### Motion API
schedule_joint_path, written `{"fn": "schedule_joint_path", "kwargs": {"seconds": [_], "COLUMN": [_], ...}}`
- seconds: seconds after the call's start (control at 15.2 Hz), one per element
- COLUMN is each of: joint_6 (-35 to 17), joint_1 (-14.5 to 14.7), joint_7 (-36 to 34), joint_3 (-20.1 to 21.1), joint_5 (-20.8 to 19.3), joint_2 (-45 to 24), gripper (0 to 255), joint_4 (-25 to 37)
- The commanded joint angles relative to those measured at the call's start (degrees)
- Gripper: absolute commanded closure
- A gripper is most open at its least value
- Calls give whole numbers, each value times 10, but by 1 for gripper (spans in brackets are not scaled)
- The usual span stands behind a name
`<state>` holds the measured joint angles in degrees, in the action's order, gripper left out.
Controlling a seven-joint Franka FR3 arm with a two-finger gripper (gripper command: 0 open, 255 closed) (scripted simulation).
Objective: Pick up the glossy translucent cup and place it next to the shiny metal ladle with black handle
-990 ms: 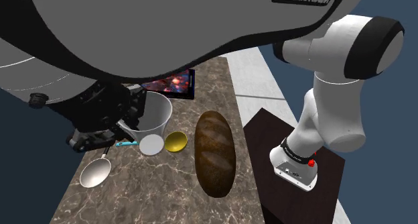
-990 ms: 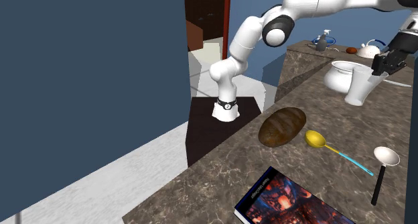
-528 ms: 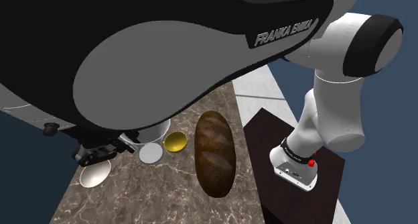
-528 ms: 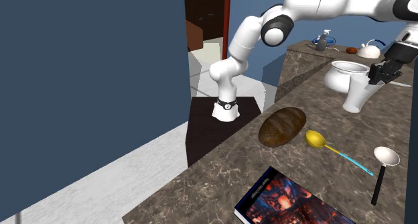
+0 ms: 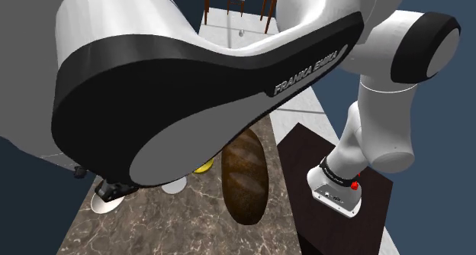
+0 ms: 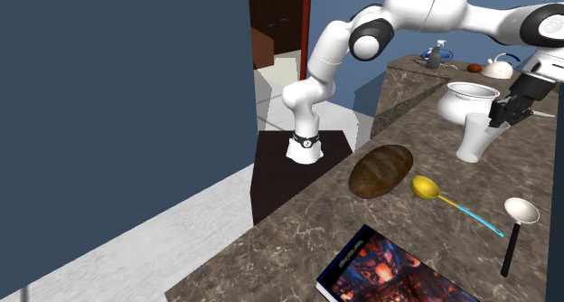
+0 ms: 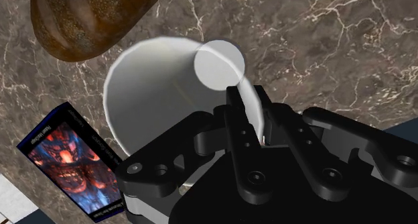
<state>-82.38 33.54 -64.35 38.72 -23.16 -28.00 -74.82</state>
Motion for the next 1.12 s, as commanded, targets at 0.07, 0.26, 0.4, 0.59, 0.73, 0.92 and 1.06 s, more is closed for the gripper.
{"fn": "schedule_joint_path", "kwargs": {"seconds": [0.07, 0.26, 0.4, 0.59, 0.73, 0.92, 1.06], "joint_6": [-24, -47, -61, -82, -95, -115, -127], "joint_1": [-6, -10, -12, -15, -16, -18, -18], "joint_7": [-4, -8, -11, -16, -19, -24, -27], "joint_3": [-1, -1, -2, -3, -4, -6, -8], "joint_5": [0, -1, -2, -5, -7, -10, -13], "joint_2": [0, -1, -3, -6, -9, -14, -18], "gripper": [255, 255, 255, 255, 255, 255, 255], "joint_4": [-25, -48, -61, -81, -92, -109, -119]}}
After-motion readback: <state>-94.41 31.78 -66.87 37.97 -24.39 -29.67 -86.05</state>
